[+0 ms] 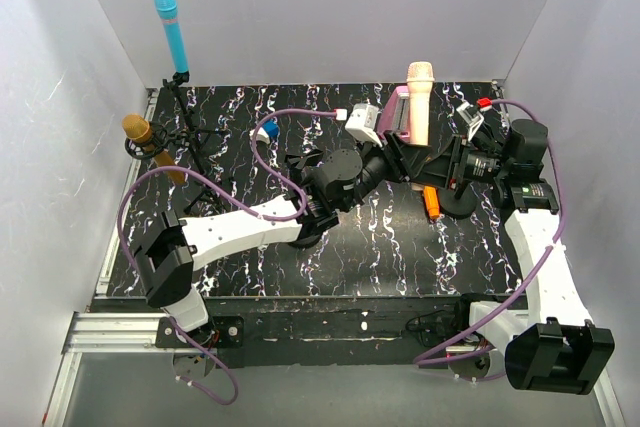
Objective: Attach the microphones to the stand
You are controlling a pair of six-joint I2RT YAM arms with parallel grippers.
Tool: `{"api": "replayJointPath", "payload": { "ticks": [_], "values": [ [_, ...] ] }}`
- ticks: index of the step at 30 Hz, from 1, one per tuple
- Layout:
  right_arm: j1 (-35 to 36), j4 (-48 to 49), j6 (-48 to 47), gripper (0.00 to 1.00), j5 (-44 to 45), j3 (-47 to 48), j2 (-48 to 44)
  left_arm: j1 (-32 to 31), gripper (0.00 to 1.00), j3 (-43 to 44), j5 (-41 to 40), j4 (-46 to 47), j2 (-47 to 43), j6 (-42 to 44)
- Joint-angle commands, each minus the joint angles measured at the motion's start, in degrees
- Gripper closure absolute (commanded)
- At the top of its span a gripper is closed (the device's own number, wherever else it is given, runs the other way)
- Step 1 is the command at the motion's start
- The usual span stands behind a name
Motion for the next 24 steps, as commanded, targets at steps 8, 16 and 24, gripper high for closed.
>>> {"api": "replayJointPath", "payload": {
  "ticks": [8,16,24],
  "values": [
    [0.80,-6.73,-15.41,0.99,-5.33,0.36,-3.15,5.88,0.04,0.83,14.14,-6.95,-8.38,-4.01],
    [0.88,-15.71,-25.62,0.99,-5.15,2.74,-3.33,9.49,0.09,4.87,22.77,-12.76,-7.25,-5.07],
    [1.23,-20.28,-29.32,0.99,-3.57,3.97,-3.41,9.67,0.24,7.59,26.47,-12.93,-4.61,-5.43]
  ]
}}
